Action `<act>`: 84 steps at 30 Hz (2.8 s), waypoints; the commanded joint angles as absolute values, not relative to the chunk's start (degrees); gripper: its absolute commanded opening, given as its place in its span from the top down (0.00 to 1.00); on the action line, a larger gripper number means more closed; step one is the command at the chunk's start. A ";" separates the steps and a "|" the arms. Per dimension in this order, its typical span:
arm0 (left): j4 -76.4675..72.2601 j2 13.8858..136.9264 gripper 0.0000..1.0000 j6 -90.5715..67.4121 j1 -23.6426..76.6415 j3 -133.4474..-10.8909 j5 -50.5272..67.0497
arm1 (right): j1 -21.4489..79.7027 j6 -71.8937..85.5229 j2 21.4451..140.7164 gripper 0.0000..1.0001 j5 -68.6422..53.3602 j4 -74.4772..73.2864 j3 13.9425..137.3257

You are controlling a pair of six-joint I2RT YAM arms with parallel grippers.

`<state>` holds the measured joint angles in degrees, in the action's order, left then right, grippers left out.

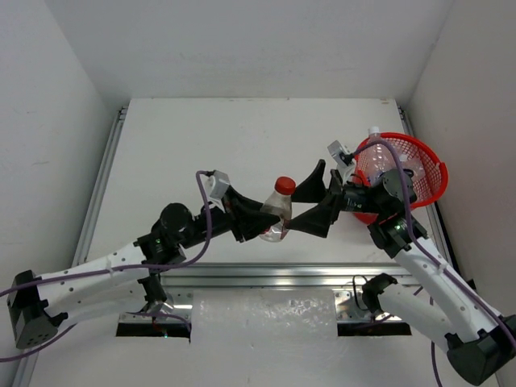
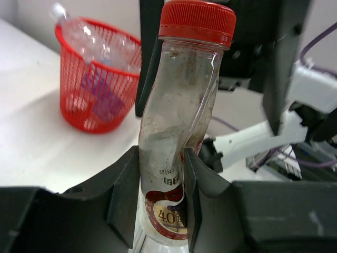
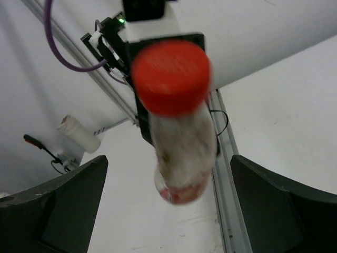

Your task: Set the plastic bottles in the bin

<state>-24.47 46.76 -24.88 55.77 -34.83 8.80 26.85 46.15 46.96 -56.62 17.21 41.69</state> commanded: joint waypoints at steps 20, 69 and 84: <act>25.91 49.48 0.00 -35.66 55.28 -53.59 -31.20 | 29.88 17.50 43.41 1.00 -1.38 -14.03 54.47; 38.76 34.01 0.00 -33.93 55.81 -46.23 -33.22 | -5.36 16.88 61.44 0.01 41.22 -26.01 66.35; 49.55 40.25 0.01 -42.71 55.72 -53.24 -49.11 | -1.14 16.62 51.62 0.01 5.25 -49.55 77.00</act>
